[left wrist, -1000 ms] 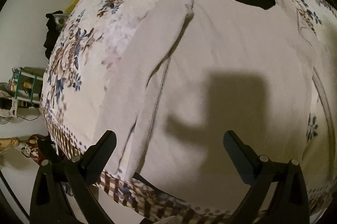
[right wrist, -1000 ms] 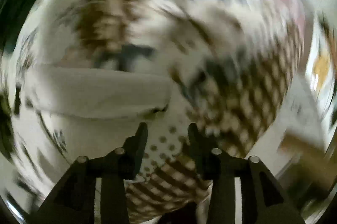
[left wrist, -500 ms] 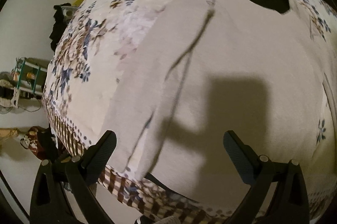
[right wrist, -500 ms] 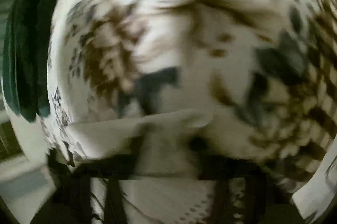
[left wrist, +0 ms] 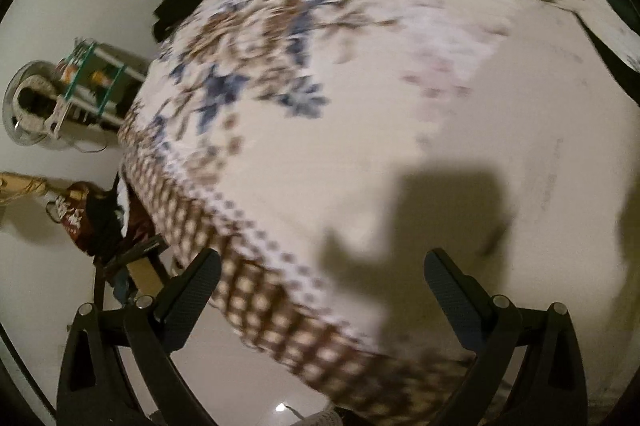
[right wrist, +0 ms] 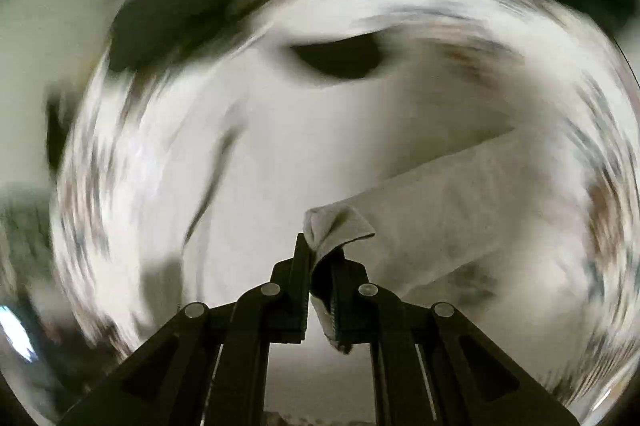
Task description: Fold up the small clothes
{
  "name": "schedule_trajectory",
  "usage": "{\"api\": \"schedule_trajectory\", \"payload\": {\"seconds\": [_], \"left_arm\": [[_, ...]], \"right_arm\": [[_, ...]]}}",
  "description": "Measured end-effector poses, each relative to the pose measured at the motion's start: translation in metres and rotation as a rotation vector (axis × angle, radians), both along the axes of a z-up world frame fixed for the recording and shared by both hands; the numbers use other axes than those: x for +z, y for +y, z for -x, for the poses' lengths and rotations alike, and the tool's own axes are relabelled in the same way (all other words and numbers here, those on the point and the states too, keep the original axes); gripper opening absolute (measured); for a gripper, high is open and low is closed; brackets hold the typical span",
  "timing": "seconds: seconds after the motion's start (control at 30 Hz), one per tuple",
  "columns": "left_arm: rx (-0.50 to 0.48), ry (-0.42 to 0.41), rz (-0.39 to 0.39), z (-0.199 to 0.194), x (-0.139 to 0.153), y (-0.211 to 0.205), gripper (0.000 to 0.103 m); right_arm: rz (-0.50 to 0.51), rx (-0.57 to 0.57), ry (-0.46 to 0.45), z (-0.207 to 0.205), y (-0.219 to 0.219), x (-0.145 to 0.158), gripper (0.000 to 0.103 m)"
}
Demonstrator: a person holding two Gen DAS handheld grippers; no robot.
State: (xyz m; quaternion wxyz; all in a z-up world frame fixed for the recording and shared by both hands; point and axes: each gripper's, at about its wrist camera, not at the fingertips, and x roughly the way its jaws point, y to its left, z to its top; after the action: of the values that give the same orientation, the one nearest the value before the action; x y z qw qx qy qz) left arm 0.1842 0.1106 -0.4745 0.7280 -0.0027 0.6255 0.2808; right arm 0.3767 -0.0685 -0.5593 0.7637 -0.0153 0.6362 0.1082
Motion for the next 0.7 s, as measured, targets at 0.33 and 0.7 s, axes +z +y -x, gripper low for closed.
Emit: {"api": "schedule_trajectory", "payload": {"seconds": [0.33, 0.7], "left_arm": [[0.027, -0.003, 0.069, 0.026, -0.021, 0.078, 0.103], [0.061, -0.046, 0.589, 0.042, -0.076, 0.086, 0.099]], "right_arm": [[0.160, 0.217, 0.276, 0.064, 0.122, -0.105, 0.017], [-0.093, -0.335, 0.370, 0.070, -0.023, -0.077, 0.061]]}}
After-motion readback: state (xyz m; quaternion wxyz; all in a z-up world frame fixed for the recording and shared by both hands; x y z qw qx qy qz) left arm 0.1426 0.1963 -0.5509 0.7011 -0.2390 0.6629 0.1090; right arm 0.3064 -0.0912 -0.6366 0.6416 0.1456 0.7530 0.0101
